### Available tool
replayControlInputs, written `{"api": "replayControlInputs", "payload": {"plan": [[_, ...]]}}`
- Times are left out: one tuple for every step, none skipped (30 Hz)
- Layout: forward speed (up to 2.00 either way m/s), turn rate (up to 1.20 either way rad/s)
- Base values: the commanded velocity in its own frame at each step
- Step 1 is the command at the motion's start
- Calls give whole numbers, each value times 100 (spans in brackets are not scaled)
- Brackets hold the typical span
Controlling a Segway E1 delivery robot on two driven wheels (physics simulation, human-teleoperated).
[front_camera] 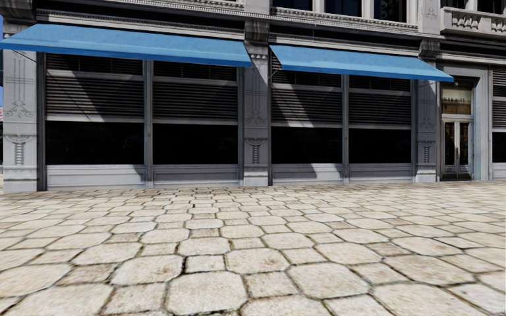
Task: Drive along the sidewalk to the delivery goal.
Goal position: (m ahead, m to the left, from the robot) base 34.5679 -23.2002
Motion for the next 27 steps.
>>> {"api": "replayControlInputs", "payload": {"plan": [[0, 0], [0, 0], [0, 0], [0, 0], [0, 0], [0, 0], [0, 0], [0, 0], [0, 0], [0, 0], [0, 0], [0, 0], [0, 0], [0, 0], [0, 0], [0, 0], [0, 0], [0, 0], [0, 0], [0, 0], [0, 0], [0, 0], [0, 0], [0, 0], [0, 0], [0, 0], [0, 0]]}}
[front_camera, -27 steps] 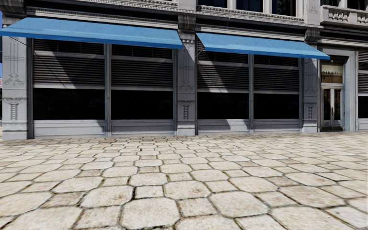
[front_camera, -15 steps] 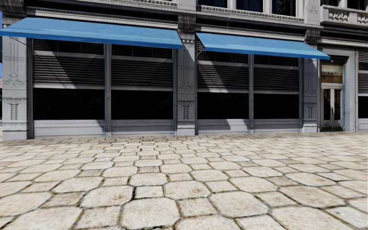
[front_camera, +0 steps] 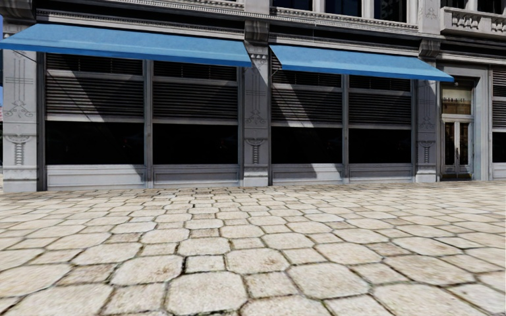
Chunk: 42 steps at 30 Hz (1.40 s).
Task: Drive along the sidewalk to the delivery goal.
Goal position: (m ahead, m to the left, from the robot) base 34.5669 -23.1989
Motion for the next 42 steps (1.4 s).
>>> {"api": "replayControlInputs", "payload": {"plan": [[0, 0], [0, 0], [0, 0], [151, 0], [151, 0], [200, -11], [200, -34], [200, -34], [200, -45], [200, -48], [200, -48], [200, -48], [200, -48], [200, -49], [200, -49], [200, -49], [200, -49], [200, -49], [200, -49], [200, -49], [200, -49], [200, -50], [200, -50], [200, -51], [200, -52], [200, -52], [200, -52], [200, -52], [200, -52], [200, -53], [200, -53], [200, -58], [200, -64], [200, -67], [200, -67], [200, -68], [200, -68], [200, -68], [200, -68], [200, -68], [200, -68], [200, -68]]}}
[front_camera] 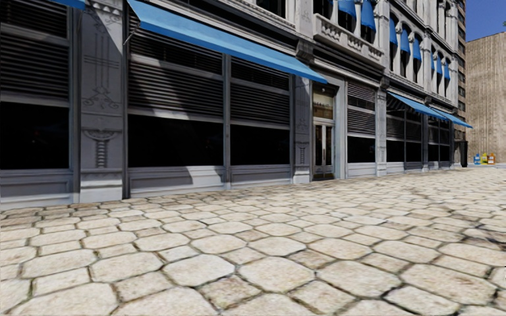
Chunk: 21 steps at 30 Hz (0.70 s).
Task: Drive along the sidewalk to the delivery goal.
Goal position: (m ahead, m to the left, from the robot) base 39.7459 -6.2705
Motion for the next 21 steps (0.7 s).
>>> {"api": "replayControlInputs", "payload": {"plan": [[200, -68], [200, -69], [200, -69], [200, -69], [200, -69], [200, -69], [200, -69], [200, -69], [200, -69], [200, -69], [200, -69], [200, -69], [200, -69], [200, -69], [200, -69], [200, -69], [200, -69], [200, -69], [200, -69], [200, -69], [200, -70]]}}
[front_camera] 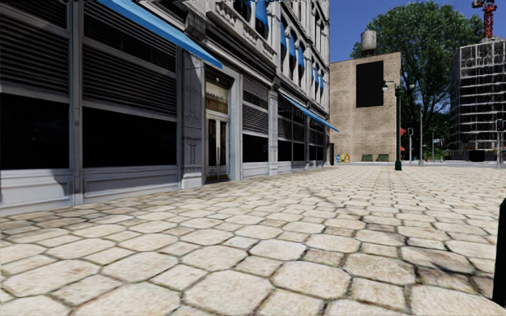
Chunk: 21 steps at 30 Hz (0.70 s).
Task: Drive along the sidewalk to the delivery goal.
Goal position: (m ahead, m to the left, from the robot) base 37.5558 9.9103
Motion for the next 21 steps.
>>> {"api": "replayControlInputs", "payload": {"plan": [[200, -70], [200, -70], [200, -70], [200, -70], [200, -69], [200, -69], [200, -12], [200, 0], [200, 0], [200, 0], [200, 0], [200, 0], [200, 0], [200, 0], [200, 0], [200, 0], [200, 0], [200, 0], [200, 0], [200, 0], [200, 0]]}}
